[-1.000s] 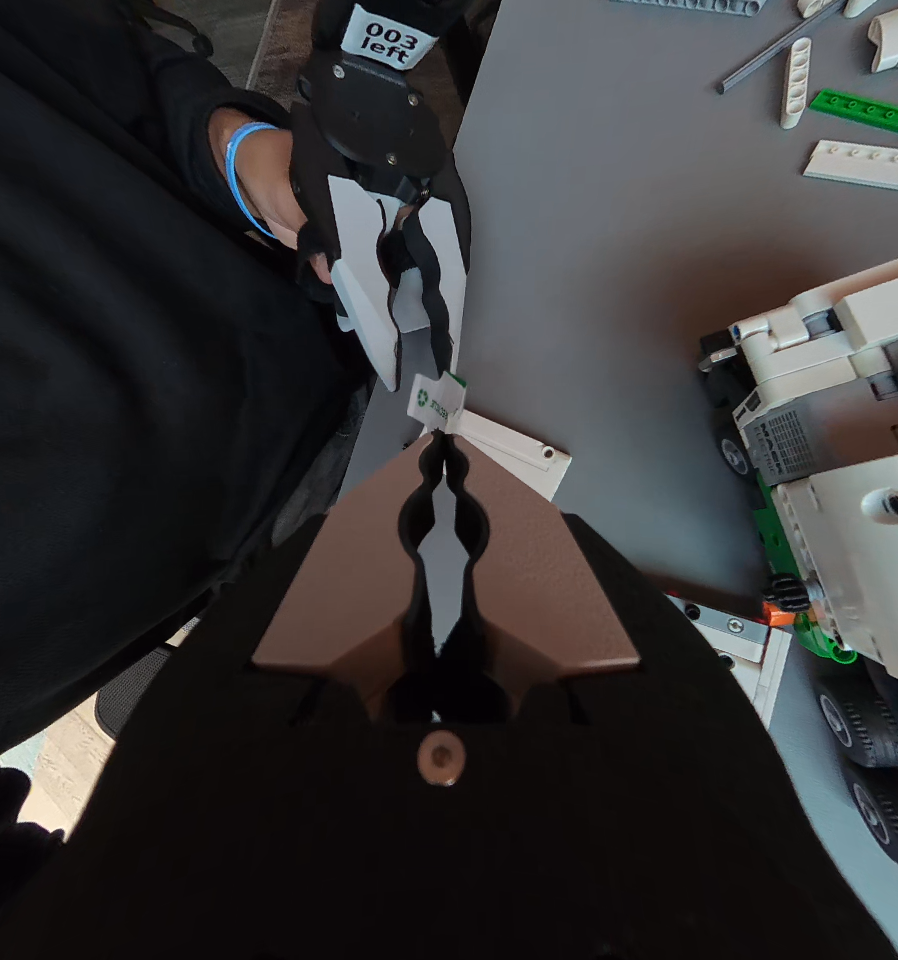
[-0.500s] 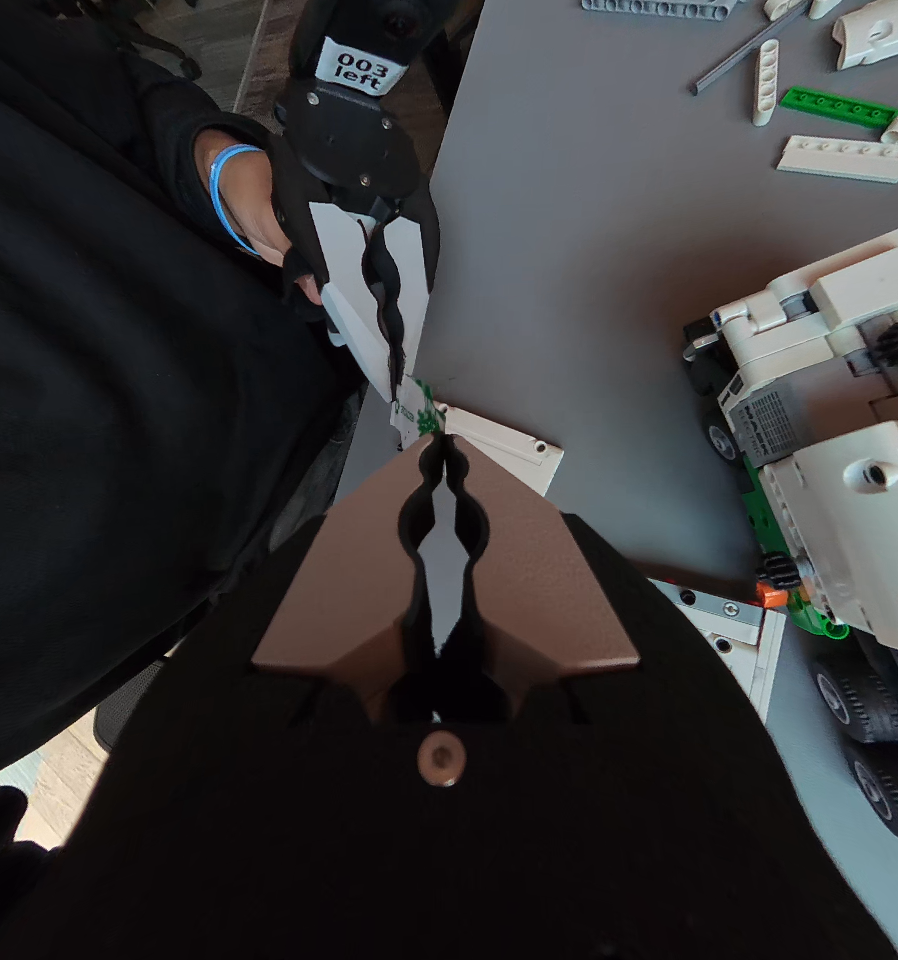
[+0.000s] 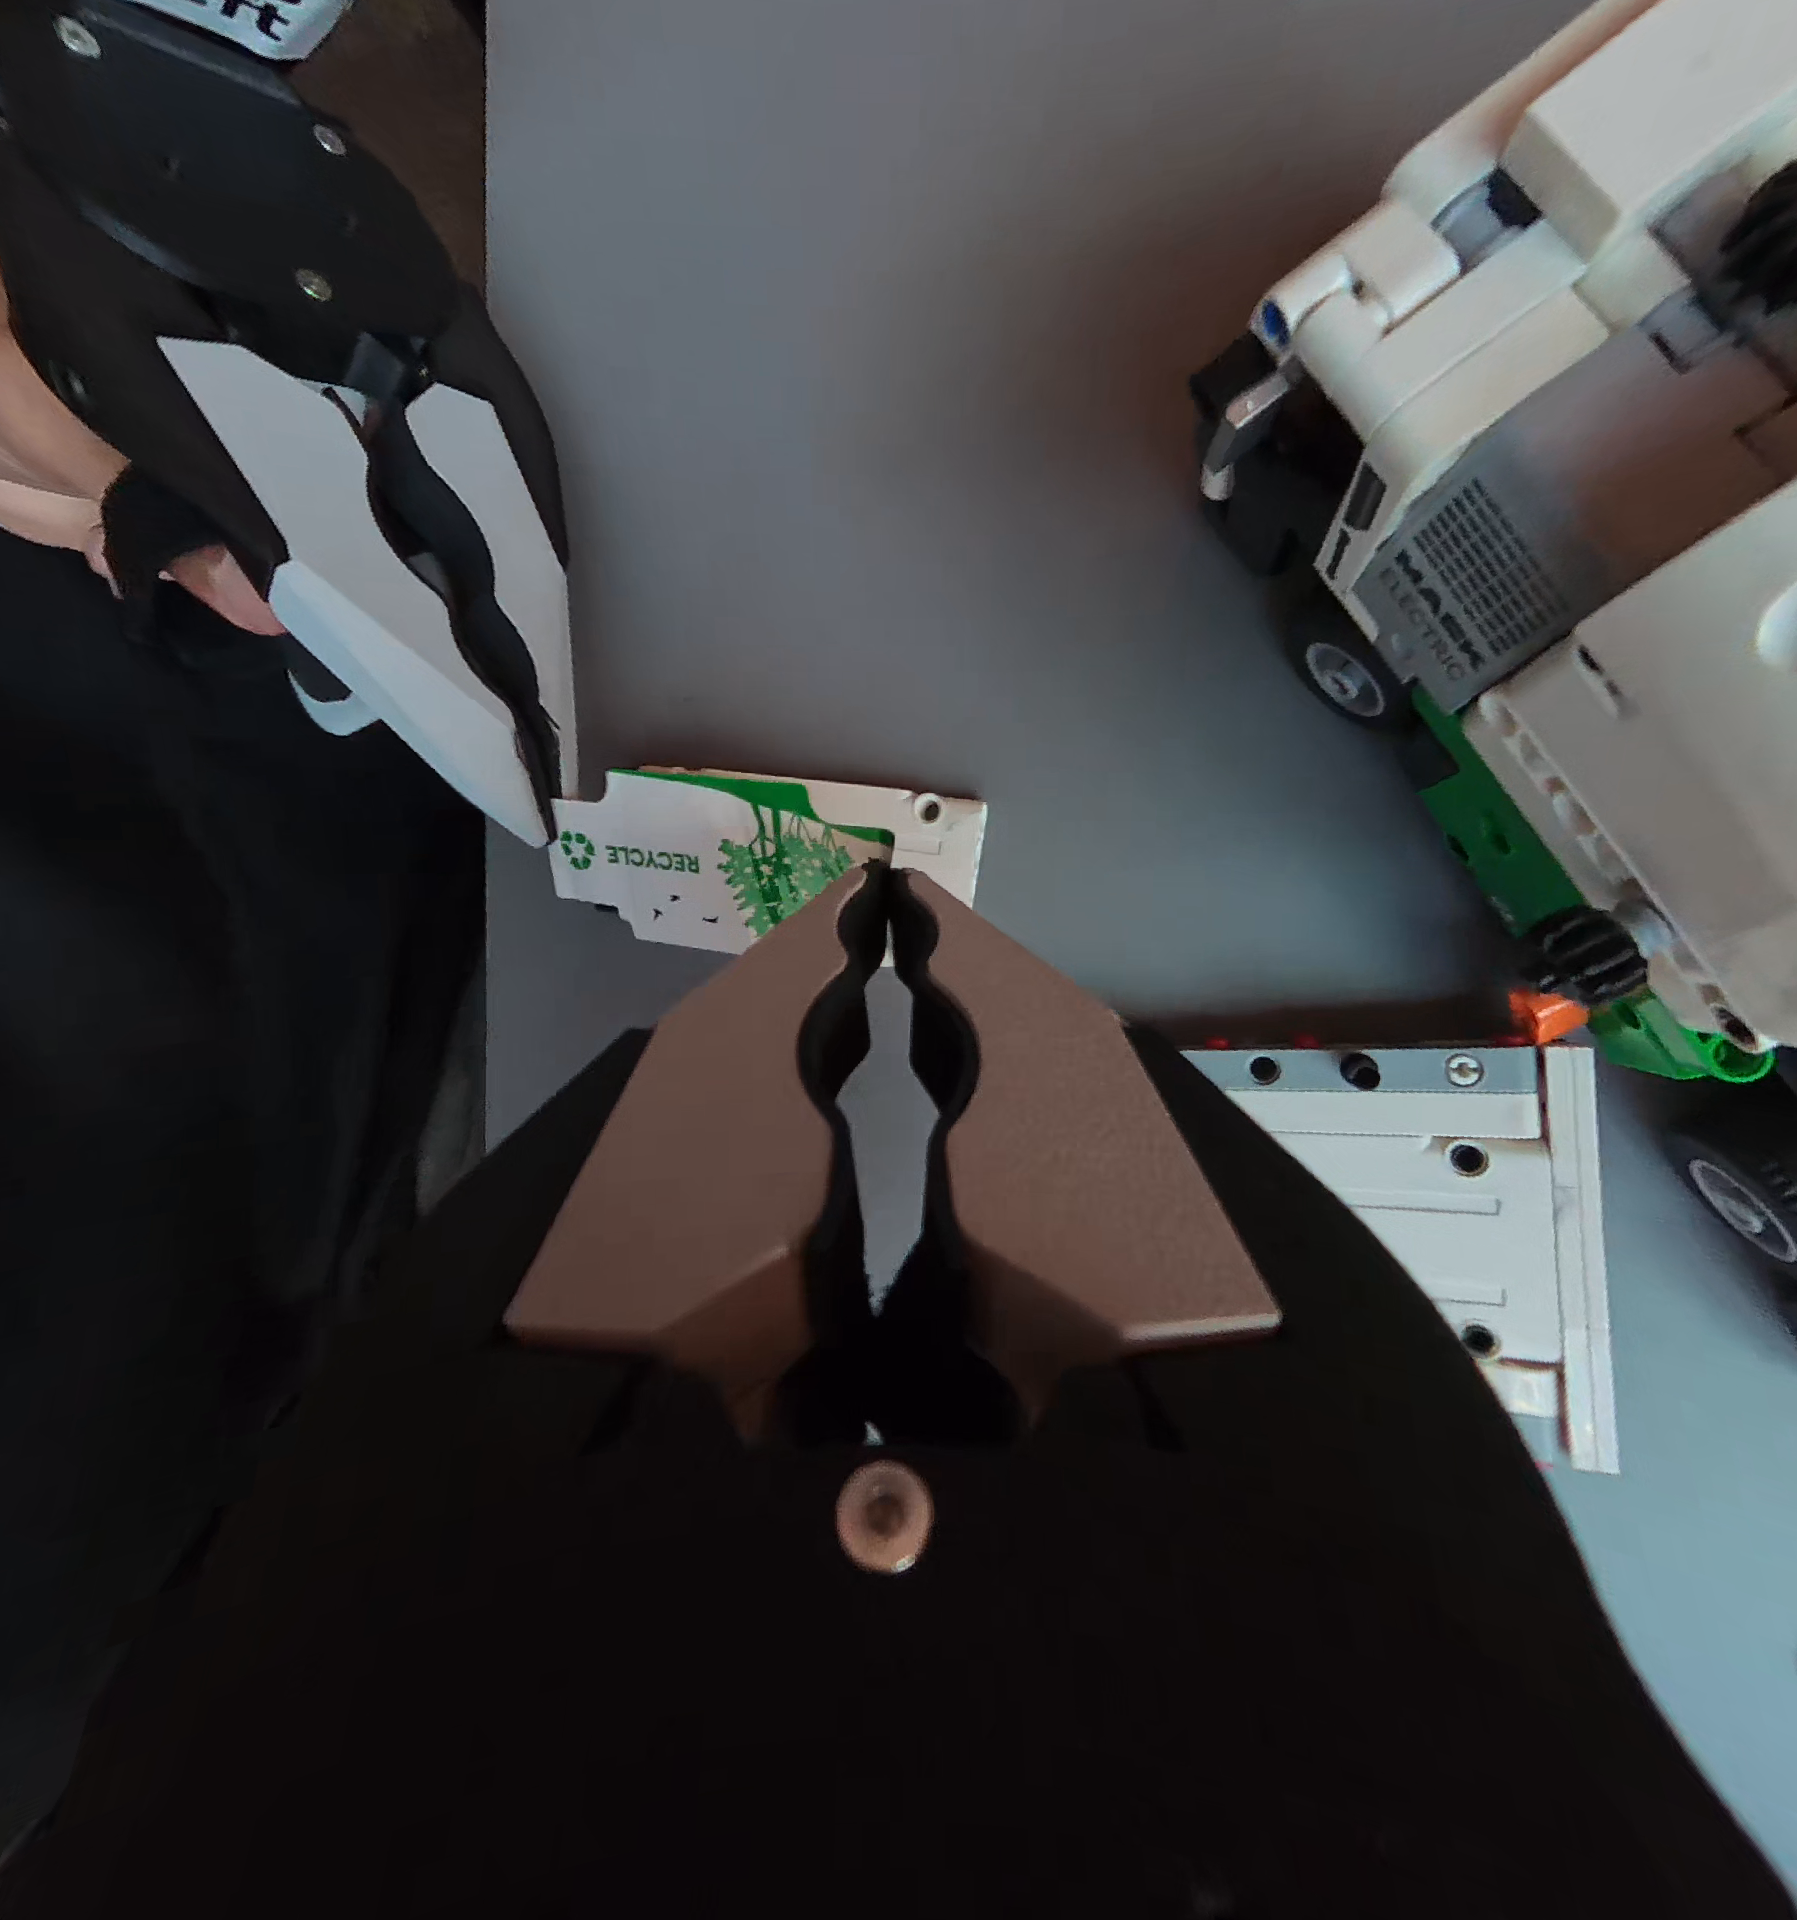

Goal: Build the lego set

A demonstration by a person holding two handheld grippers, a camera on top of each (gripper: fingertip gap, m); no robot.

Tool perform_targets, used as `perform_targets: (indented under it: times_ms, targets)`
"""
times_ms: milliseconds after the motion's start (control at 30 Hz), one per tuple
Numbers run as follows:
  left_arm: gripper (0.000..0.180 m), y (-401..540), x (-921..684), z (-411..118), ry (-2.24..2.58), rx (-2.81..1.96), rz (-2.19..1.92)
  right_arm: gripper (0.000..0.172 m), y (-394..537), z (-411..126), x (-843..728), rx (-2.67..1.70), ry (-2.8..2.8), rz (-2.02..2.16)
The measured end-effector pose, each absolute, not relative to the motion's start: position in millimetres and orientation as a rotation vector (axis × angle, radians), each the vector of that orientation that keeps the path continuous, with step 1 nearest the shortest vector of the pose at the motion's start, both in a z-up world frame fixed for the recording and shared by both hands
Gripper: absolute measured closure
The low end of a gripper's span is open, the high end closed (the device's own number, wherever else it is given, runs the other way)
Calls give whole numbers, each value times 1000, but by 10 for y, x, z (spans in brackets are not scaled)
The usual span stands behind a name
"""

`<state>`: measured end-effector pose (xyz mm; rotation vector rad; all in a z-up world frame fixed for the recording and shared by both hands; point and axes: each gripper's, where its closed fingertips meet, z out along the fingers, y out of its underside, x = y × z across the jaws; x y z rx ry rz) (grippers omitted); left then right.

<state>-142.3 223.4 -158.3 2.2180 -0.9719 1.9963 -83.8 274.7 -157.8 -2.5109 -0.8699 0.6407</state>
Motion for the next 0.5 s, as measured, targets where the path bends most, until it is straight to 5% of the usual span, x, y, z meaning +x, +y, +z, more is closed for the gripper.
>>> perform_targets:
  times_ms: [500]
  targets:
    - [180, 2223, -1407, -1601, -766, 2110, 1846, 172, 2749, -1712, -836, -2746, -814, 848]
